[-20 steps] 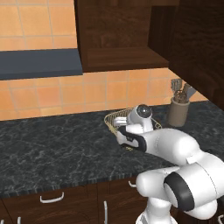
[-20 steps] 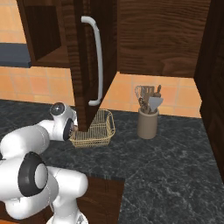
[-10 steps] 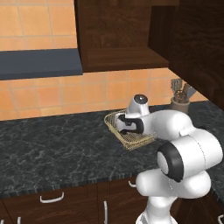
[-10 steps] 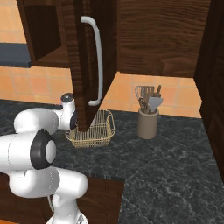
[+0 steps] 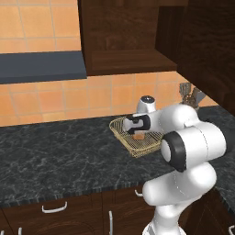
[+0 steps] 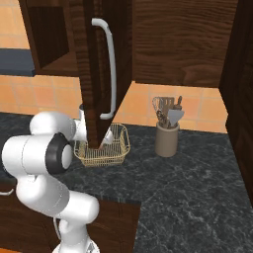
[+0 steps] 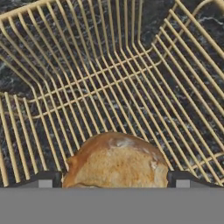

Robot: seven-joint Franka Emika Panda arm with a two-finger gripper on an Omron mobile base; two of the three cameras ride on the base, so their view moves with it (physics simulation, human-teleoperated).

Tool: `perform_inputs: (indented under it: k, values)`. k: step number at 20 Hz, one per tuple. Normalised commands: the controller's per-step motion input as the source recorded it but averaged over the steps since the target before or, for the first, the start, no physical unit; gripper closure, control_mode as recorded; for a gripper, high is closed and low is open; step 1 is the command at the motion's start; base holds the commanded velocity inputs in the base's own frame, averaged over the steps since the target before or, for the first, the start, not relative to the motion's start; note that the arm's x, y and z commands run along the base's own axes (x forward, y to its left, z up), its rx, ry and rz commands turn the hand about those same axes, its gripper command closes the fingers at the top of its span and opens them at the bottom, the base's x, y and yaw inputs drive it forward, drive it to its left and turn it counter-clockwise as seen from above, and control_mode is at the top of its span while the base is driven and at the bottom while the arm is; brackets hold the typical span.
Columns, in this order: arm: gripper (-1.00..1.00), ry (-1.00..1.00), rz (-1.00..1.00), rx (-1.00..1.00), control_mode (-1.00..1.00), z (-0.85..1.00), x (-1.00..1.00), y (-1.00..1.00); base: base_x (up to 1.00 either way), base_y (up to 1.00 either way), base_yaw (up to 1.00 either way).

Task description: Open the cabinet, pick up the bread from the cabinet and place it in the basket. Then move the basket to the dining counter.

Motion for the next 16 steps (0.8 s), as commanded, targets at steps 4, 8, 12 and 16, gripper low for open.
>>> perform_inputs:
  k: [4,8,12,16]
  values:
    - [1.0,0.0,0.0,0.0,-1.0,-0.28,0.0,-0.01,0.0,0.0,0.0]
    - [1.0,0.0,0.0,0.0,-1.0,-0.25,0.0,-0.02,0.0,0.0,0.0]
    - [1.0,0.0,0.0,0.0,-1.0,-0.15,0.0,0.0,0.0,0.0,0.0]
    - [1.0,0.0,0.0,0.0,-1.0,0.0,0.23,0.0,0.0,0.0,0.0]
